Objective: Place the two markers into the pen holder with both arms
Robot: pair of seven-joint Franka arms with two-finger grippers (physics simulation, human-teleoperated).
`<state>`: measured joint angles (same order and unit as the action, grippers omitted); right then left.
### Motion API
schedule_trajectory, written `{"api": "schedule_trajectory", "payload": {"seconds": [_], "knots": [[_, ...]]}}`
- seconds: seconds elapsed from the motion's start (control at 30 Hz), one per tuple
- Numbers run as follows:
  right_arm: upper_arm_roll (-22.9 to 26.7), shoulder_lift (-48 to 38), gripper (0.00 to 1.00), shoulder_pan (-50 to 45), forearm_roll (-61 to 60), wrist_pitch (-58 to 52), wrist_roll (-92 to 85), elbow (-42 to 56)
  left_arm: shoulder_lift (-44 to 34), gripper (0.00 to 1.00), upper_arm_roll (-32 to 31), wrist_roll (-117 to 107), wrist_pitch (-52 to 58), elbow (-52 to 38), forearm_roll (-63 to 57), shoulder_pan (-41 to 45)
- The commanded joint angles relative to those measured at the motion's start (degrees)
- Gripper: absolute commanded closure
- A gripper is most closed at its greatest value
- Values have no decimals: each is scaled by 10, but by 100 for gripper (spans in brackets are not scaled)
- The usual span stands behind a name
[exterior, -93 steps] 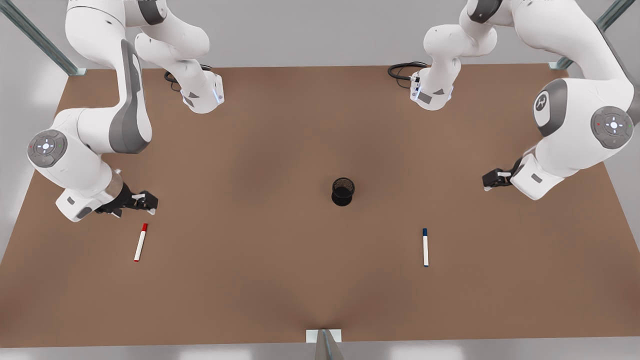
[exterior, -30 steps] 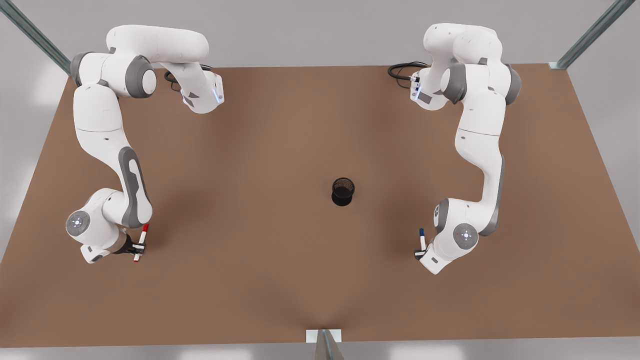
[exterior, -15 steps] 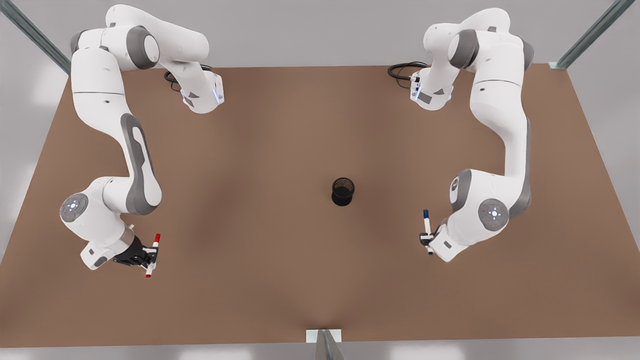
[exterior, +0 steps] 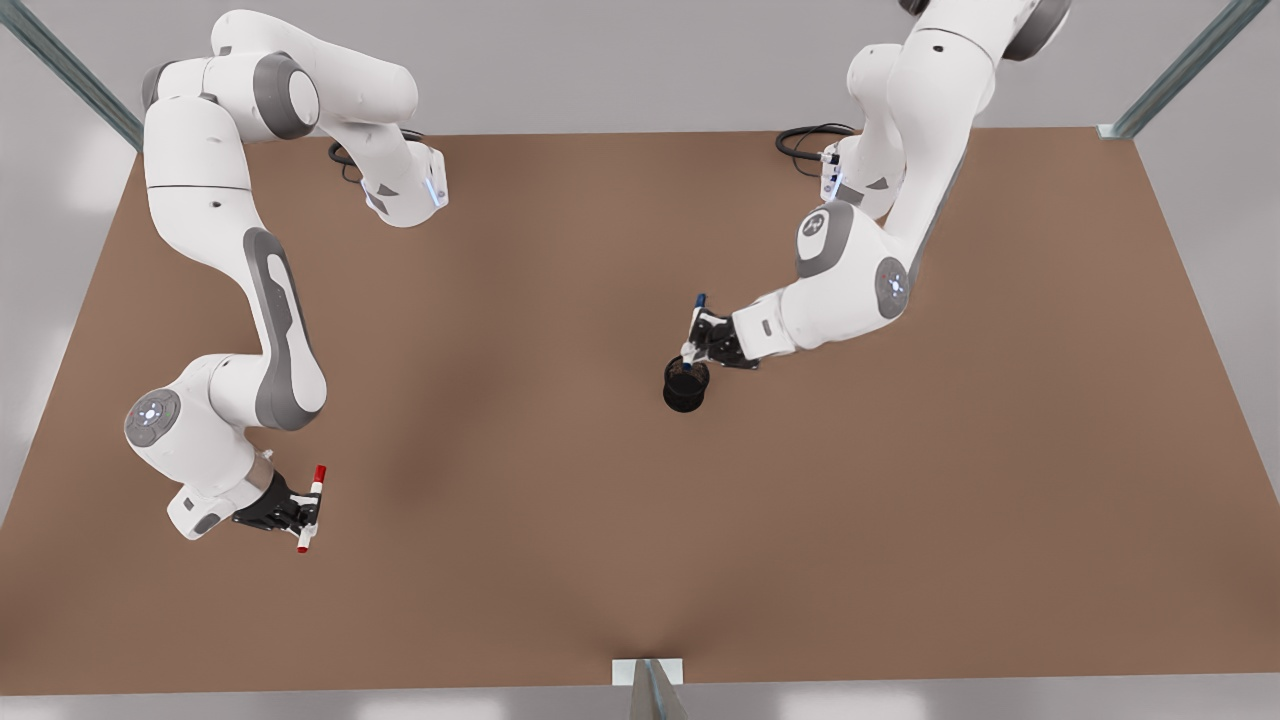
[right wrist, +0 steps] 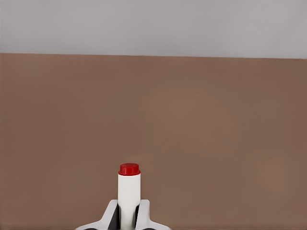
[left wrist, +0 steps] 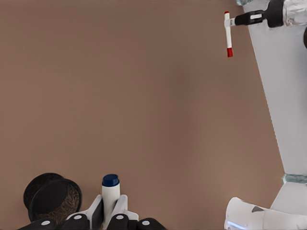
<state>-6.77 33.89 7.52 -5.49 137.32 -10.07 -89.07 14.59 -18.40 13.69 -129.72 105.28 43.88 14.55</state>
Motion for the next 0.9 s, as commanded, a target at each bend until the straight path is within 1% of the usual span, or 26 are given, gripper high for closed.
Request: {"api": "schedule_trajectory", "payload": {"seconds": [0.0, 0.07, 0.13, 0.23, 0.3, 0.6, 0.7, 0.87], "knots": [[0, -1, 79, 0, 8, -1, 36, 0, -2, 79, -1, 605, -225, 34, 152, 18], [0, -1, 79, 0, 8, -1, 38, 0, -8, 79, -1, 787, -242, 56, 289, 25], [0, -1, 79, 0, 8, -1, 38, 0, -18, 79, -1, 903, -242, 79, 362, 23], [0, -1, 79, 0, 8, -2, 36, 7, -47, 79, 1, 954, -236, 126, 371, 11], [0, -1, 79, 1, 8, -2, 36, 6, -47, 79, 2, 971, -235, 134, 371, 11], [1, -1, 79, 0, 8, -2, 17, 7, 14, 79, 3, 1000, -258, 104, 415, 15], [1, 0, 79, 2, 8, -1, 14, 7, 21, 79, 2, 1000, -280, 101, 432, 38], [1, 7, 79, 2, 8, -1, 5, 6, 40, 79, 2, 1000, -290, 101, 445, 50]]}}
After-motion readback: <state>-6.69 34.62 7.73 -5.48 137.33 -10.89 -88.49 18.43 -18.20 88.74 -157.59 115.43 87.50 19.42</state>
